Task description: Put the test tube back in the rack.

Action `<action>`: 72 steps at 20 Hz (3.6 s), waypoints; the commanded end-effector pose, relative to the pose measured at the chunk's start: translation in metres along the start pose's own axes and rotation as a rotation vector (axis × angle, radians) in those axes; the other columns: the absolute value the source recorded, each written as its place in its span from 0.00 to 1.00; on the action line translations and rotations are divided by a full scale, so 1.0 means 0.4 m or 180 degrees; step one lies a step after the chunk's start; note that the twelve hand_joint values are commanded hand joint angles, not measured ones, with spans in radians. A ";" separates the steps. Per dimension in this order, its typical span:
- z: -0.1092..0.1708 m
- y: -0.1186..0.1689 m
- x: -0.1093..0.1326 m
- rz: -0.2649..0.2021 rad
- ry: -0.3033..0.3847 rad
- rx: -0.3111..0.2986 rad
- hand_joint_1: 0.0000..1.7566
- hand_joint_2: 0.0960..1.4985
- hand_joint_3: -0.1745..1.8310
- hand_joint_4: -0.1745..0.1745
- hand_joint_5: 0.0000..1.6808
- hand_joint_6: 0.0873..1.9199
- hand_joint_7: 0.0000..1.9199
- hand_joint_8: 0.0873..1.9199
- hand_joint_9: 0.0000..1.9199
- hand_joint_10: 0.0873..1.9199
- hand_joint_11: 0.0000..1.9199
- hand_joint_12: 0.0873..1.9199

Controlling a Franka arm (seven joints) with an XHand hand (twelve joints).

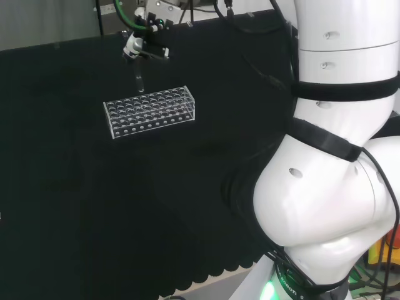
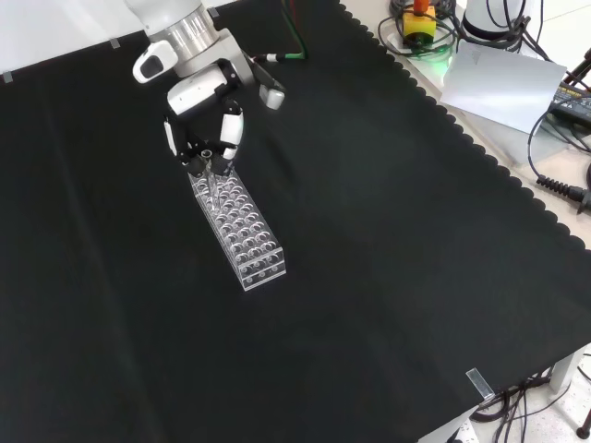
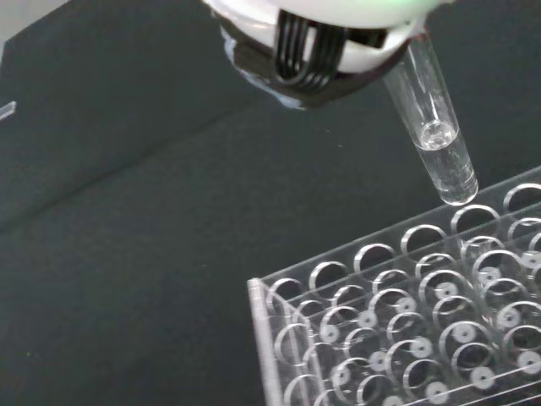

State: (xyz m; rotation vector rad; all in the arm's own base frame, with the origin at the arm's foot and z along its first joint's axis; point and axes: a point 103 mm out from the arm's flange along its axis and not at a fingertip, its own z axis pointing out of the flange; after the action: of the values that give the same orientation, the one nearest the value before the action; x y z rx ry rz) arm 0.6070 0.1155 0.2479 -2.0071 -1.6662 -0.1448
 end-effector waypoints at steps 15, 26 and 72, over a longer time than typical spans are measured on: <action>0.031 0.014 0.001 -0.0003 0.0019 0.0053 0.81 0.54 0.20 0.00 0.74 0.26 0.85 0.29 0.66 0.28 0.57 0.52; 0.047 0.006 0.025 0.0014 -0.0016 0.0082 0.81 0.54 0.20 0.00 0.74 0.26 0.85 0.29 0.66 0.28 0.57 0.52; 0.063 0.017 -0.019 0.0108 -0.0069 0.0198 0.81 0.54 0.20 0.00 0.74 0.26 0.85 0.29 0.66 0.28 0.56 0.52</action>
State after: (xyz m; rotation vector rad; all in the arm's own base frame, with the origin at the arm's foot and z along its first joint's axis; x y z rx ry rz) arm 0.6042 0.1266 0.2234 -1.9999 -1.6413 -0.0620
